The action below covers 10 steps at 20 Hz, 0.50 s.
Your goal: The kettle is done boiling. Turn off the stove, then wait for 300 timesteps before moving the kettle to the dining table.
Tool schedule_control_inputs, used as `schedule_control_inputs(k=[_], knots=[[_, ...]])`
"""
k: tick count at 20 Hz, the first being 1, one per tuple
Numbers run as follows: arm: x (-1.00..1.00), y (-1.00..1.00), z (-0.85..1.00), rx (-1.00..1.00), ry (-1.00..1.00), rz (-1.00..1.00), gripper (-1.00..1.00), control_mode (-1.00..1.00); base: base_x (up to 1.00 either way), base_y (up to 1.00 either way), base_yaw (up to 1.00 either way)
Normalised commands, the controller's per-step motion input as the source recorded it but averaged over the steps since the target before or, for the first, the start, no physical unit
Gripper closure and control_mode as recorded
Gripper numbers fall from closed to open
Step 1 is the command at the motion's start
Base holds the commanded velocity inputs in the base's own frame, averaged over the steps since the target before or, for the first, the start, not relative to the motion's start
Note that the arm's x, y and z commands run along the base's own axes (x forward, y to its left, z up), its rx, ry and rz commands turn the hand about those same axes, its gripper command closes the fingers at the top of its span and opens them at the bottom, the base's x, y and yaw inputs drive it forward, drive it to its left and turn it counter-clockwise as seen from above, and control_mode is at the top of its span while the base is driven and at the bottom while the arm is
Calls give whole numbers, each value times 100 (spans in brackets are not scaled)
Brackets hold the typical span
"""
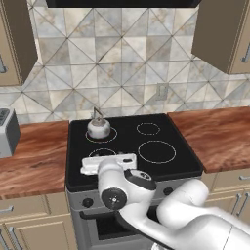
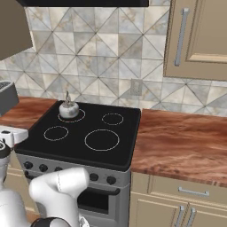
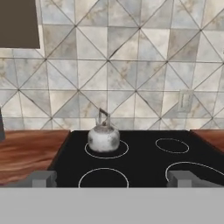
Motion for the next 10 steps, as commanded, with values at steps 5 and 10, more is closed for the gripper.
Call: schedule_control_inputs(k=[5,10], knots=[[0,0,41,2,16,0,-100,-100,0,0,0],[0,0,36,3,17,2,-100,-100,0,0,0]])
